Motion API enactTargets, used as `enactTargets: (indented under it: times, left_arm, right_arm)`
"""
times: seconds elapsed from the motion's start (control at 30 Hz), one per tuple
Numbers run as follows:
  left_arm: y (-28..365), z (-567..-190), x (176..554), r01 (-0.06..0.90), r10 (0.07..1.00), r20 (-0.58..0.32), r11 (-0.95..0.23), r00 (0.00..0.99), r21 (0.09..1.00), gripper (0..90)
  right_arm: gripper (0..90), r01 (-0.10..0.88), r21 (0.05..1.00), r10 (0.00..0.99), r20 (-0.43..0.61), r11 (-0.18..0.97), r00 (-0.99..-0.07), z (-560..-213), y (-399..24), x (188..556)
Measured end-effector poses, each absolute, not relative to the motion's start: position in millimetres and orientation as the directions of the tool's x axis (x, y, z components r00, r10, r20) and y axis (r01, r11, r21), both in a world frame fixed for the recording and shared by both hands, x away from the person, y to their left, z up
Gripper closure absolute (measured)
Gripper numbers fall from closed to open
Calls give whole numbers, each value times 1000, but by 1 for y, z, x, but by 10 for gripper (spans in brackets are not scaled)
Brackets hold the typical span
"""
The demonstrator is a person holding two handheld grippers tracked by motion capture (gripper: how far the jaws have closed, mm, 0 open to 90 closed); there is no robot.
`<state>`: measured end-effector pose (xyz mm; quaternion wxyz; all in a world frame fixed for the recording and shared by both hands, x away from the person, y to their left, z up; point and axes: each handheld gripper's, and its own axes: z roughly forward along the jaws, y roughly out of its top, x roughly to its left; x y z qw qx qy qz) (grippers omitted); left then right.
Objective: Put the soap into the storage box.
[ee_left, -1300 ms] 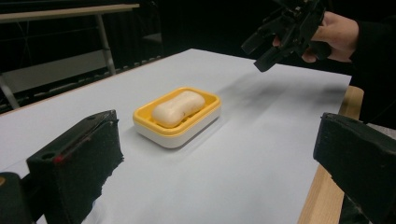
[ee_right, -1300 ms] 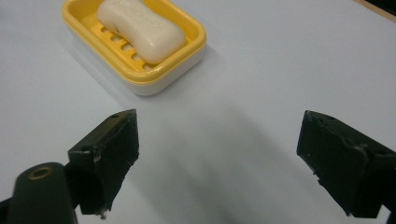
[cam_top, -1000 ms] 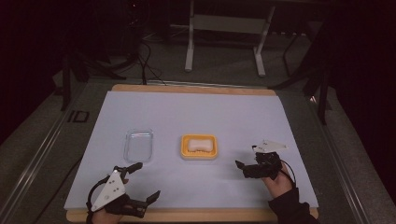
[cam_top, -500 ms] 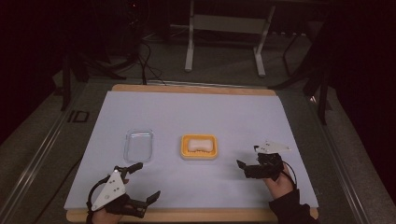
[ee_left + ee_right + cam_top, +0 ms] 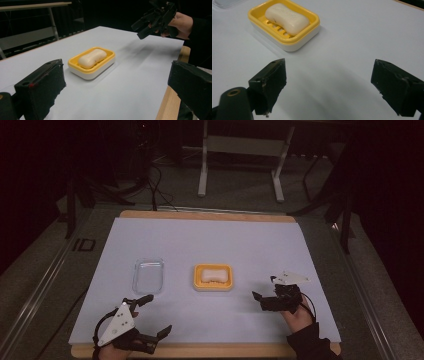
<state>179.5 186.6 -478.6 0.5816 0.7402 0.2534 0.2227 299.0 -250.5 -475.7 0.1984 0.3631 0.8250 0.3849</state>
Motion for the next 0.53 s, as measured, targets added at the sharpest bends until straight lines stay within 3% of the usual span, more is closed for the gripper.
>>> enactTargets:
  times: [0.53]
  left_arm:
    - [187,-479,180,118,635,33,-194,772,974,11]
  right_arm:
    - [128,459,769,740,-26,444,-672,-481,-249,302]
